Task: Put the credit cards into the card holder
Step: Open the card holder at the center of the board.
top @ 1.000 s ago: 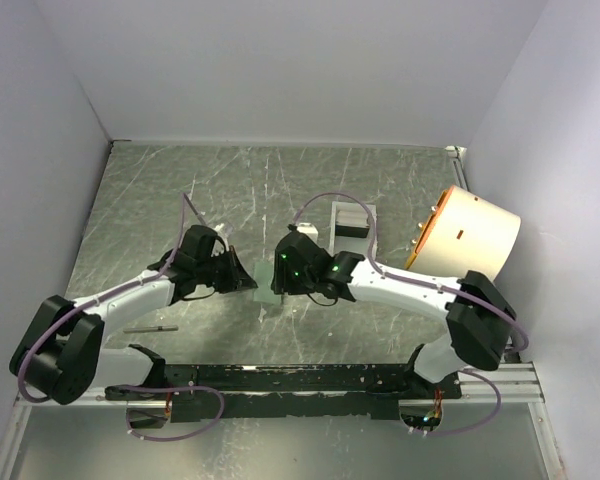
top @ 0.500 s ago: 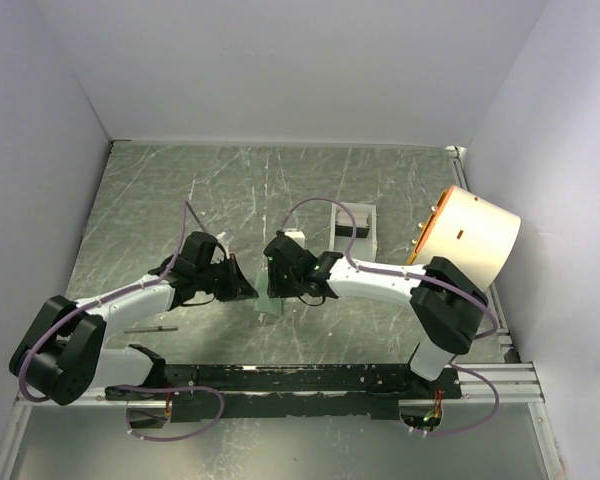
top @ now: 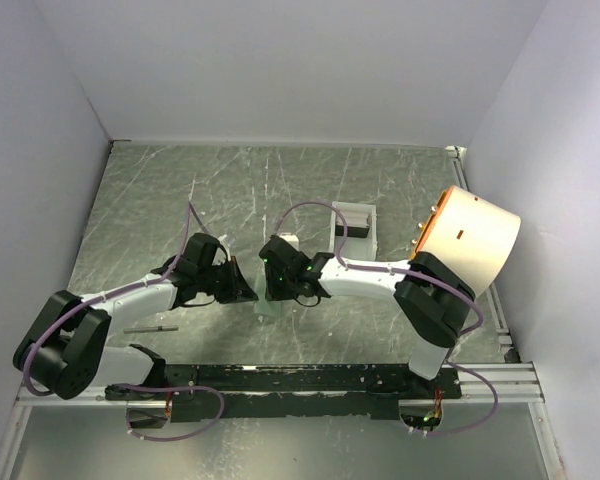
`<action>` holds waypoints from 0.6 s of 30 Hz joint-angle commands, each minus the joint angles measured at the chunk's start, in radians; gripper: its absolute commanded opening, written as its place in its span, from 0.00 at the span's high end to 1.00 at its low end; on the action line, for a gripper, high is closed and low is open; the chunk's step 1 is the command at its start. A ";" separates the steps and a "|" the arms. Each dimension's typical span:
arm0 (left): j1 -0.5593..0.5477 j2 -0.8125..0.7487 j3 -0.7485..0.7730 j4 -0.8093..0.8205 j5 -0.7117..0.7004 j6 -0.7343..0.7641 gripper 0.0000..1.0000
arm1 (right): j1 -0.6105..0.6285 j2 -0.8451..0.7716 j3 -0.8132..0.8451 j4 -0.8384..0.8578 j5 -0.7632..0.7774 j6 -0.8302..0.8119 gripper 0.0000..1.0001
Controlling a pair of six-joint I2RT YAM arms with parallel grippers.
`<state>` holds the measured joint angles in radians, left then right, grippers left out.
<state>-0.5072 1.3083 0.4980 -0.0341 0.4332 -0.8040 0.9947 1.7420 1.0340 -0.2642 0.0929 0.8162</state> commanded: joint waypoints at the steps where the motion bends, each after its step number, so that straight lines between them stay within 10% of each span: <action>1: -0.013 0.000 0.005 0.040 0.035 -0.003 0.93 | 0.004 0.027 0.014 -0.034 0.053 -0.020 0.73; 18: -0.018 0.002 0.007 0.022 0.005 0.002 0.93 | 0.021 -0.008 0.056 -0.221 0.294 -0.042 0.87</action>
<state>-0.5205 1.3243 0.4980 0.0036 0.4328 -0.8055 1.0298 1.7527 1.0924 -0.3763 0.2569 0.8001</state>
